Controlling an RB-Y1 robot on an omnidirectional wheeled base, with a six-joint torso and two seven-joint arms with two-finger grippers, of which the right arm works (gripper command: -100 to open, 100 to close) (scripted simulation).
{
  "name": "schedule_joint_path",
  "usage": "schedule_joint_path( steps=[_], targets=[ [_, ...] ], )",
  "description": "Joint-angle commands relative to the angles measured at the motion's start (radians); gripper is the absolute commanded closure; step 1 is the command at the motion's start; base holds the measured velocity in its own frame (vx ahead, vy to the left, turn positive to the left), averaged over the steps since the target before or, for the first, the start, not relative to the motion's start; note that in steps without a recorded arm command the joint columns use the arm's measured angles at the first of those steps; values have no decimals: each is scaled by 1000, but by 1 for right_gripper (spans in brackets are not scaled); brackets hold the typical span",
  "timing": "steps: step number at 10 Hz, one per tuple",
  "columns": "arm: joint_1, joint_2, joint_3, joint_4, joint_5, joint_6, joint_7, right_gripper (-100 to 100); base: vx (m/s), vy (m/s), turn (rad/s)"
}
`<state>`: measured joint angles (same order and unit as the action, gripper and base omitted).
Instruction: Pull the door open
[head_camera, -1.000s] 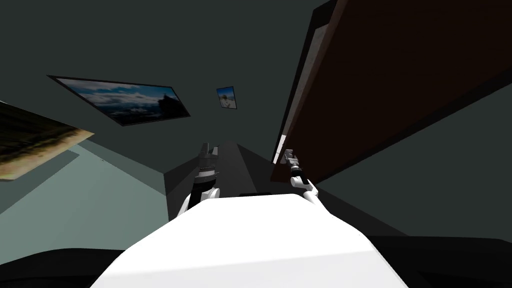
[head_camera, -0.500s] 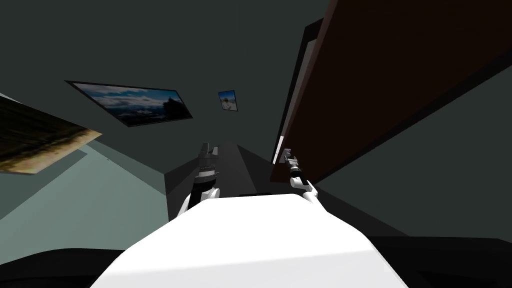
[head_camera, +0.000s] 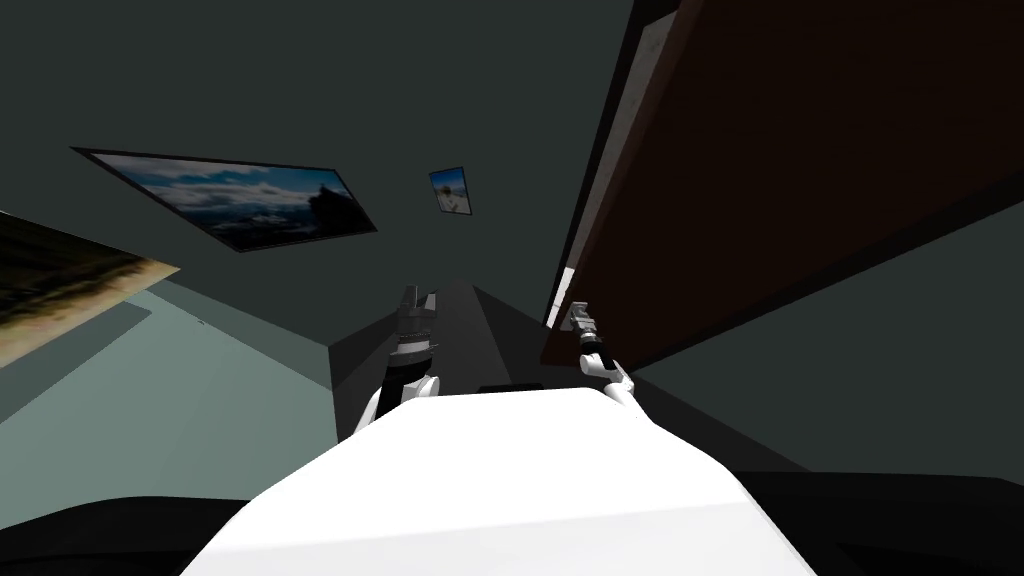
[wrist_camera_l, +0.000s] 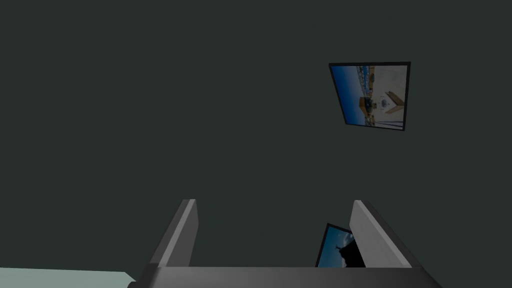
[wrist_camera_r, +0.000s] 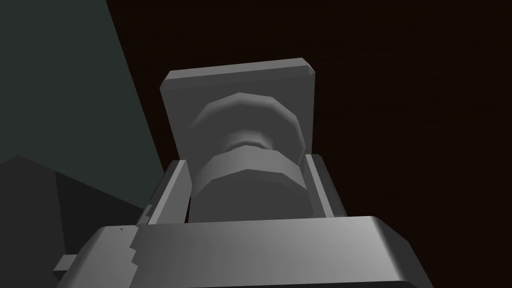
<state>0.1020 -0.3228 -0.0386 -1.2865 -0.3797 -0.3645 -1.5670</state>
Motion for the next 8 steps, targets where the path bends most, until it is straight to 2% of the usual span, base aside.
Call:
schedule_joint_path(
  steps=[1,4,5,6,8],
  targets=[
    [2,0,-1,0,0,0,0,100,-23,10,-11],
    [2,0,-1,0,0,0,0,100,-9,1,-1],
    [12,-17,18,-4,4,-3,-19,100,-114,-76,131],
    [14,-22,22,-6,5,-4,-24,100,-140,-88,149],
    [26,-46,45,-16,10,-13,-50,100,-191,-99,129]
  ],
)
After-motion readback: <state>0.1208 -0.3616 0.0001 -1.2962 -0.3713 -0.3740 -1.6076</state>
